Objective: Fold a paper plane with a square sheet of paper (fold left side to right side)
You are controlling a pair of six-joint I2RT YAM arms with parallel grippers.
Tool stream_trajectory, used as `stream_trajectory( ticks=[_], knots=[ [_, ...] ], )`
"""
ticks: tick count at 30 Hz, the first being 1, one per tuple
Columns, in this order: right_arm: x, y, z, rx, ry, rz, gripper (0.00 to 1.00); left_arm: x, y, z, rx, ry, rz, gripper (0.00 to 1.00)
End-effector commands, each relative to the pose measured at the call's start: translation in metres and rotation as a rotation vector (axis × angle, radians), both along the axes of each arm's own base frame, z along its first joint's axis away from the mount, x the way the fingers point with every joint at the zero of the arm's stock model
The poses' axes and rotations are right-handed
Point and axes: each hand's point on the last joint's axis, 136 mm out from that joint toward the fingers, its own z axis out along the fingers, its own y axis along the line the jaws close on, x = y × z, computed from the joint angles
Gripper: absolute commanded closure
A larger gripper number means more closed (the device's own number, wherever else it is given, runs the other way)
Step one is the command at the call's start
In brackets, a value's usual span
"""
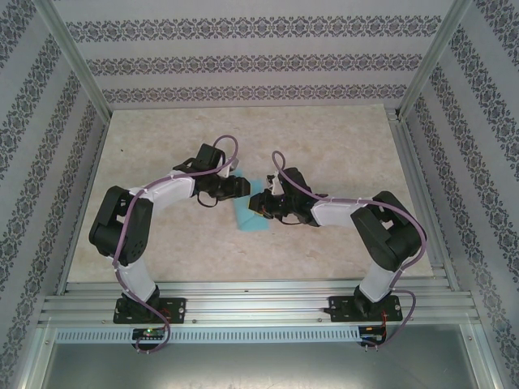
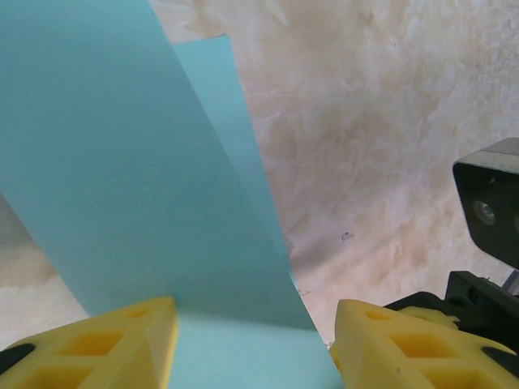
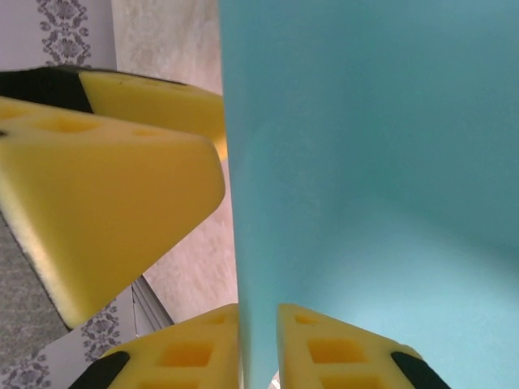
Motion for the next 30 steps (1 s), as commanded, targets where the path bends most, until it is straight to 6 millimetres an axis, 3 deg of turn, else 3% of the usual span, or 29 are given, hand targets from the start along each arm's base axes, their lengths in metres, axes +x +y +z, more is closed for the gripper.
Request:
stream_trajectory(
  ticks=[1, 3, 6, 9, 12, 19, 30],
  knots=[
    [0.004, 0.005, 0.009, 0.009, -0.039, 0.014, 0.93, 0.004, -0.005, 0.021, -0.007, -0.047, -0.014, 0.42],
    [0.001, 0.001, 0.004, -0.013, -0.032, 0.008, 1.00, 0.005, 0.000, 0.036, -0.005, -0.077, -0.008, 0.38],
    [-0.002, -0.006, -0.002, -0.030, -0.023, -0.001, 1.00, 0.007, 0.015, 0.054, 0.003, -0.110, 0.027, 0.29],
    [-0.002, -0.012, -0.007, -0.044, -0.019, -0.016, 1.00, 0.006, 0.037, 0.059, 0.015, -0.102, 0.102, 0.19],
    [-0.004, -0.018, -0.011, -0.056, -0.013, -0.032, 1.00, 0.000, 0.052, 0.046, 0.001, -0.036, 0.181, 0.15],
    [-0.007, -0.031, -0.022, -0.075, 0.010, -0.077, 1.00, -0.010, 0.038, 0.007, -0.100, 0.093, 0.222, 0.21],
    [-0.009, -0.035, -0.030, -0.073, 0.036, -0.088, 0.99, -0.006, 0.009, -0.024, -0.113, 0.152, 0.188, 0.31]
  ],
)
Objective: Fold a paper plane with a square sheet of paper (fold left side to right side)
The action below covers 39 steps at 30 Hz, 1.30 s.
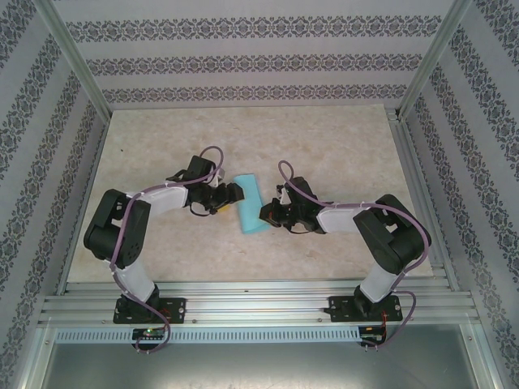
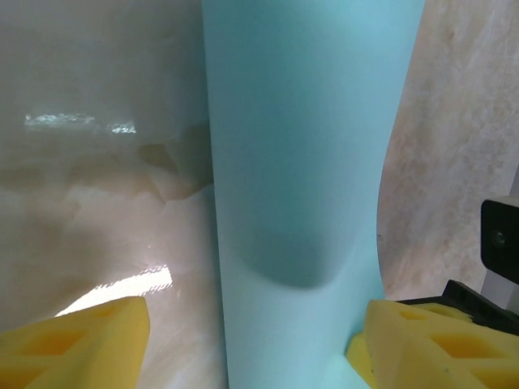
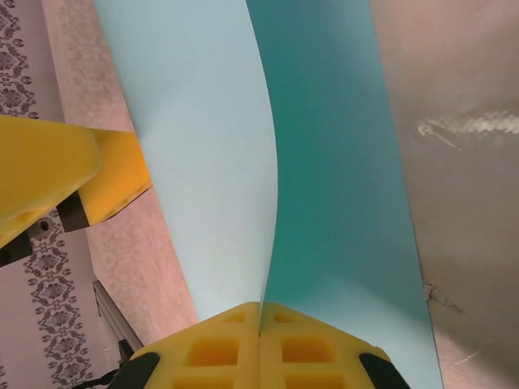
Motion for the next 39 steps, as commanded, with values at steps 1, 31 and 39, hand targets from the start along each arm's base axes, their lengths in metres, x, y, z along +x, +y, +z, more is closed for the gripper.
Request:
stream_trajectory(
  ticks=[1, 31, 39],
  knots=[
    [0.006, -0.004, 0.002, 0.008, -0.022, -0.025, 0.98, 0.012, -0.017, 0.006, -0.041, -0.035, -0.010, 0.32],
    [0.008, -0.064, 0.001, -0.168, -0.041, -0.057, 0.58, 0.009, -0.018, -0.032, 0.186, -0.011, -0.192, 0.58],
    [0.010, -0.064, -0.001, -0.169, -0.042, -0.063, 0.57, 0.003, -0.019, -0.036, 0.217, -0.008, -0.264, 0.52]
  ],
)
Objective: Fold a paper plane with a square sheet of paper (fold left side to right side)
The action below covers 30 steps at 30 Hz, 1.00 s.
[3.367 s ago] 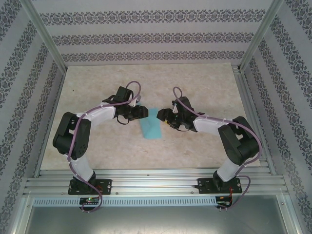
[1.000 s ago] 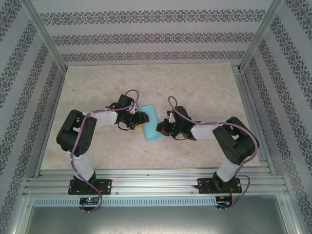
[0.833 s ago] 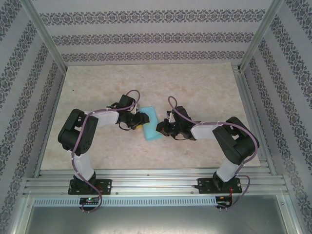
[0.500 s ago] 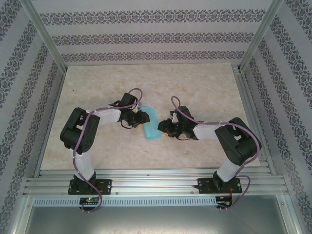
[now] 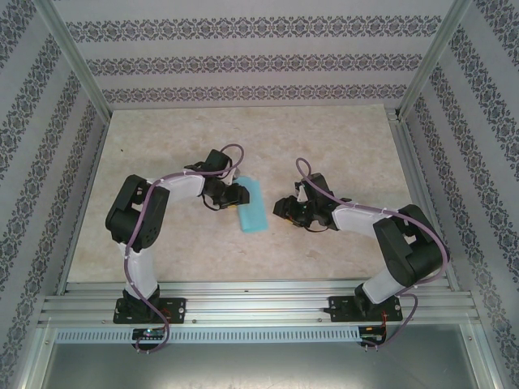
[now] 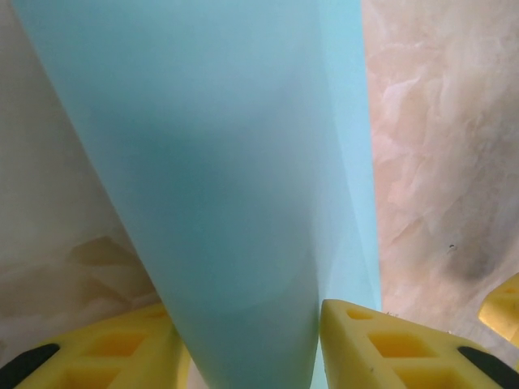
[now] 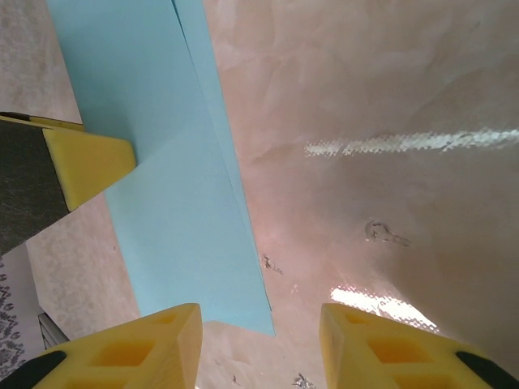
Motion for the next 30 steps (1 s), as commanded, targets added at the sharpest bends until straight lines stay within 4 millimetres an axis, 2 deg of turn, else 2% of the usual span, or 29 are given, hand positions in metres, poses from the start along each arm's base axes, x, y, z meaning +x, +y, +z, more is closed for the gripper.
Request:
stream_trajectory(
  ticks=[1, 17, 30],
  knots=[
    [0.004, -0.003, 0.000, -0.022, -0.026, 0.000, 0.57, -0.011, 0.001, -0.010, 0.060, 0.017, -0.068, 0.51],
    [0.006, 0.000, 0.005, 0.008, -0.022, -0.005, 0.58, -0.015, 0.001, -0.026, 0.131, 0.045, -0.075, 0.47],
    [0.006, 0.000, 0.002, 0.002, -0.009, -0.009, 0.59, -0.016, 0.000, -0.037, 0.156, 0.080, -0.059, 0.45]
  ],
)
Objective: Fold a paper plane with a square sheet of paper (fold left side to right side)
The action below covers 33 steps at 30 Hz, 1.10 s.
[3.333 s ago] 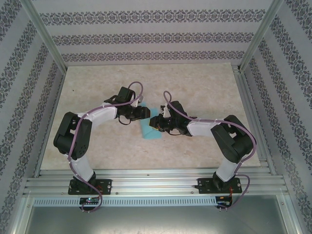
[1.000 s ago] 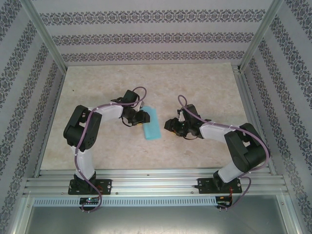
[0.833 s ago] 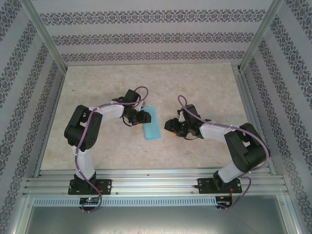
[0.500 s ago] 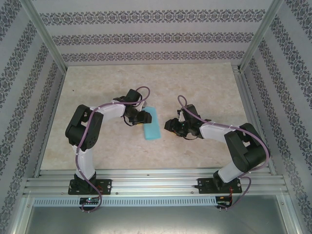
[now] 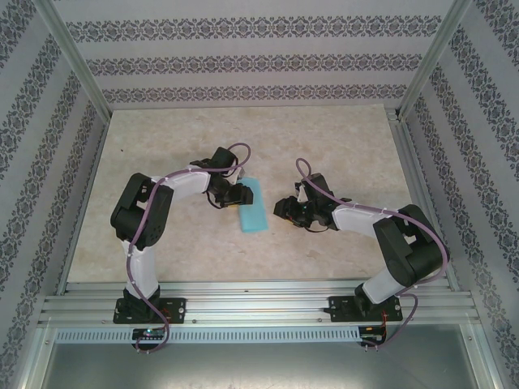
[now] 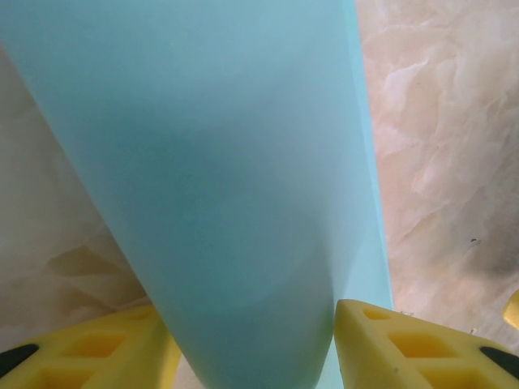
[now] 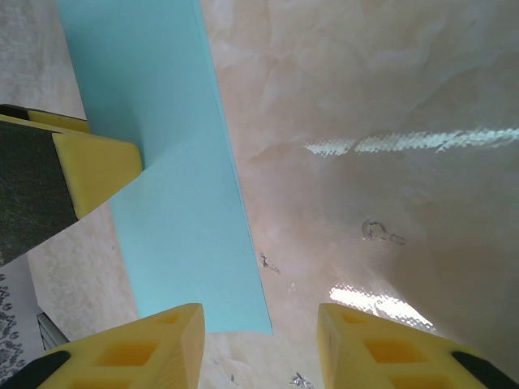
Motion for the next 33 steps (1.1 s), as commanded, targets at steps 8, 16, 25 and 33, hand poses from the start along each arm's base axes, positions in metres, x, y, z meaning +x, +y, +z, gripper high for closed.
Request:
stream_trajectory(
  ticks=[8, 16, 25, 33],
  knots=[
    [0.007, 0.003, 0.002, 0.013, -0.001, -0.005, 0.60, -0.018, 0.004, -0.038, 0.116, 0.078, -0.031, 0.45],
    [0.008, 0.006, 0.002, 0.017, 0.001, -0.004, 0.61, -0.019, 0.002, -0.041, 0.131, 0.084, -0.037, 0.44],
    [0.007, 0.011, 0.003, 0.024, 0.007, 0.007, 0.61, -0.017, 0.005, -0.044, 0.149, 0.087, -0.032, 0.44],
    [0.004, 0.028, 0.000, 0.046, 0.022, 0.027, 0.65, -0.018, 0.003, -0.046, 0.151, 0.093, -0.036, 0.43]
  ],
)
